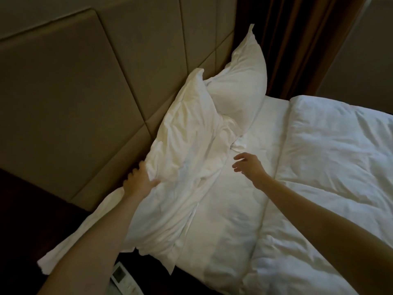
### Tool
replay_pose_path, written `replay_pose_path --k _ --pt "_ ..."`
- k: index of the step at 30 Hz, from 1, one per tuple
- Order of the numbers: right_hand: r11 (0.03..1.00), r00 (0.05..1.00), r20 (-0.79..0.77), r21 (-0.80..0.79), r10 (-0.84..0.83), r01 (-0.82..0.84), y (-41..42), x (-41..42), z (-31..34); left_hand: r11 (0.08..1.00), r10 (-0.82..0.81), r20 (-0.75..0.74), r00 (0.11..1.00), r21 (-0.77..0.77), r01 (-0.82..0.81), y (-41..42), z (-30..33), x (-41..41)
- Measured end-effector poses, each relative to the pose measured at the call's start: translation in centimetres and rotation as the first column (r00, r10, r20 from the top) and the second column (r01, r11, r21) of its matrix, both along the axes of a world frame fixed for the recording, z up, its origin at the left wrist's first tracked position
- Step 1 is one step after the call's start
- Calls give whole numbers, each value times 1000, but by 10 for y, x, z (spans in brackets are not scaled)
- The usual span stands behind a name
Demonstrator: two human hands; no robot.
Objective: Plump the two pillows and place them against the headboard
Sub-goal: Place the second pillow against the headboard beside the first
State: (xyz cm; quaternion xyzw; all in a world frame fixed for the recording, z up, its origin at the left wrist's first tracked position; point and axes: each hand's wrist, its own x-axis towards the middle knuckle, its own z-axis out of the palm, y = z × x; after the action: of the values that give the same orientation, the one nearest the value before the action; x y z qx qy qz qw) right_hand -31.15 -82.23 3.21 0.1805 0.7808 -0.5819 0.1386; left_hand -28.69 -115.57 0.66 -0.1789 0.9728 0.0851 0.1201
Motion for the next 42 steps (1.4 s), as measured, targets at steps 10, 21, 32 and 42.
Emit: replay_pose_path --k 10,21,32,42 --pt "993 998 -20 103 58 -56 20 17 -1 808 -515 -301 803 -482 338 5 88 -59" --pt "994 995 -1 54 98 -98 30 32 -4 937 -291 -297 909 -279 209 16 49 -9" --pt "997 993 -96 17 70 -69 71 33 24 947 4 -428 904 292 134 99 91 -14" --pt "995 980 -174 -48 -100 93 171 55 55 758 -17 -392 920 594 268 232 89 1"
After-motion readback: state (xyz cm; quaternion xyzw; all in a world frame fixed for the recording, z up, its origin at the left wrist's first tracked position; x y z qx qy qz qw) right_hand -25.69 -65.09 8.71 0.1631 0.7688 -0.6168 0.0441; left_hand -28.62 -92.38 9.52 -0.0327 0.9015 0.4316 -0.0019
